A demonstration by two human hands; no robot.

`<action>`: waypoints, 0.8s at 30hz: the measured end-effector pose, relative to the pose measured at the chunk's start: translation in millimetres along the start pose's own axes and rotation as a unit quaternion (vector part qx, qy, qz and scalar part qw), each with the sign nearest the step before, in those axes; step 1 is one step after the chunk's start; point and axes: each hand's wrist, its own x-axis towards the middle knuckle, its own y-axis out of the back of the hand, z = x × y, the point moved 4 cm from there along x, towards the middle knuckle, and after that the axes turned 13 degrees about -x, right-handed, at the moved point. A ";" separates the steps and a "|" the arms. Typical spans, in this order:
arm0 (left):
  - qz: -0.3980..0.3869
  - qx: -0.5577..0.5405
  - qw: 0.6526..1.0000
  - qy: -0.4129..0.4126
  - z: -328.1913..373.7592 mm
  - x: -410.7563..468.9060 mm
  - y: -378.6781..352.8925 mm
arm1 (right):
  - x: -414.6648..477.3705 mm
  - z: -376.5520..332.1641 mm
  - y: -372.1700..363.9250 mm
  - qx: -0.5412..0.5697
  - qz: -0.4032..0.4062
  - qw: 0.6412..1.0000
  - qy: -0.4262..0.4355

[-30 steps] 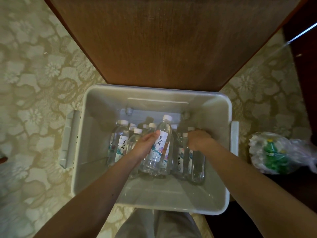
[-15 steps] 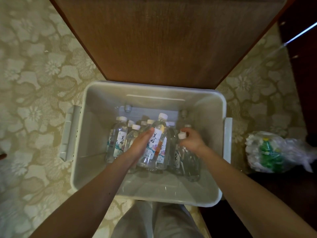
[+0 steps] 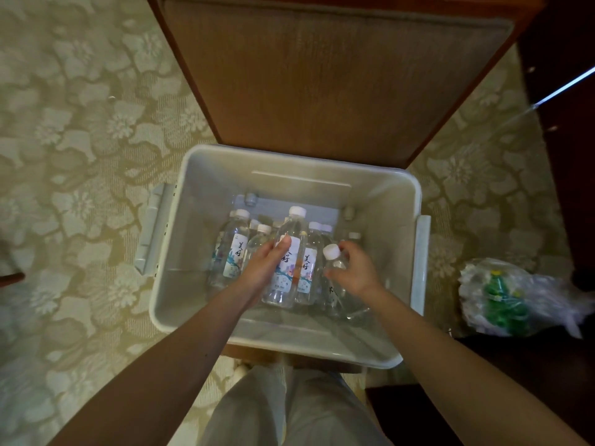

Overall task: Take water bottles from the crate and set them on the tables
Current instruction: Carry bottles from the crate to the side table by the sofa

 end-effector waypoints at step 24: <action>0.112 -0.223 0.929 -0.272 18.1 -289.4 154.2 | -236.0 -239.6 -35.8 0.188 -0.199 0.917 0.291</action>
